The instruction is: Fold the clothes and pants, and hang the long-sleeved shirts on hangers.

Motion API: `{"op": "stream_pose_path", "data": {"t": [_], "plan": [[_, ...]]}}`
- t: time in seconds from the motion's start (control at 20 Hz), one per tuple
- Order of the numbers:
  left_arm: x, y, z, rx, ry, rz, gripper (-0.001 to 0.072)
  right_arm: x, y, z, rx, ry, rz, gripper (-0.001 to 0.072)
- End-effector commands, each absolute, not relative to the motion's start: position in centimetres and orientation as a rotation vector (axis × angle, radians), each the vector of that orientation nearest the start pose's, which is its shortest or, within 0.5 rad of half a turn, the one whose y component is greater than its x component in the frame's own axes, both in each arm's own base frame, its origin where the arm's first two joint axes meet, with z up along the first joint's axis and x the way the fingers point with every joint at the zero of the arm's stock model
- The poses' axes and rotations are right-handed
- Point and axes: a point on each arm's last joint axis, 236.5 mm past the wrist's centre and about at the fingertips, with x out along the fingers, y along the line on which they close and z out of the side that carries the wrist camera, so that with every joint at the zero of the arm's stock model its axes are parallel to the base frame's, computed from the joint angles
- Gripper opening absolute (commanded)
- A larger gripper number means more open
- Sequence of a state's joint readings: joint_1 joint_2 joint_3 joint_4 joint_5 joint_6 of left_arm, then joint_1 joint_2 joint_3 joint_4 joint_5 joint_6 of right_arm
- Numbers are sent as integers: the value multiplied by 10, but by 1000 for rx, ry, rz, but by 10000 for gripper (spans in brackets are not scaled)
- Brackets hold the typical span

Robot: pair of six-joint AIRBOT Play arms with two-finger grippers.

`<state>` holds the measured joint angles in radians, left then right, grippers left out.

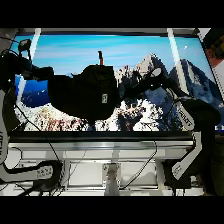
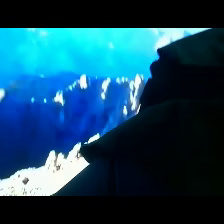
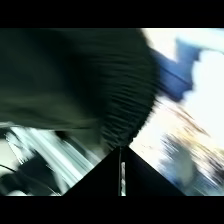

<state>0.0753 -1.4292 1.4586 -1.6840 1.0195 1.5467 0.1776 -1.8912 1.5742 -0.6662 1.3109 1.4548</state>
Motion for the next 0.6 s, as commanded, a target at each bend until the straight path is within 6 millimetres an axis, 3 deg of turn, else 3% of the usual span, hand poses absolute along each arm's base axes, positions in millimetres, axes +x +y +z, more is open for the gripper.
{"op": "stream_pose_path", "data": {"t": [0.0,0.1,0.2,0.3,0.4,0.45,0.55], "plan": [[533,22,143,-193,727,47,5,502,281,72,809,1213,738,13],[543,30,200,-149,610,60,5,541,277,145,803,990,732,13],[544,33,249,-130,517,64,5,560,272,219,841,798,739,12],[544,32,288,-128,432,59,5,569,257,263,888,653,708,13],[542,32,314,-127,377,55,4,567,236,281,899,598,673,13],[540,31,317,-126,380,54,4,567,223,282,878,590,647,13],[535,29,300,-119,455,50,5,569,190,275,819,600,561,13]]}}
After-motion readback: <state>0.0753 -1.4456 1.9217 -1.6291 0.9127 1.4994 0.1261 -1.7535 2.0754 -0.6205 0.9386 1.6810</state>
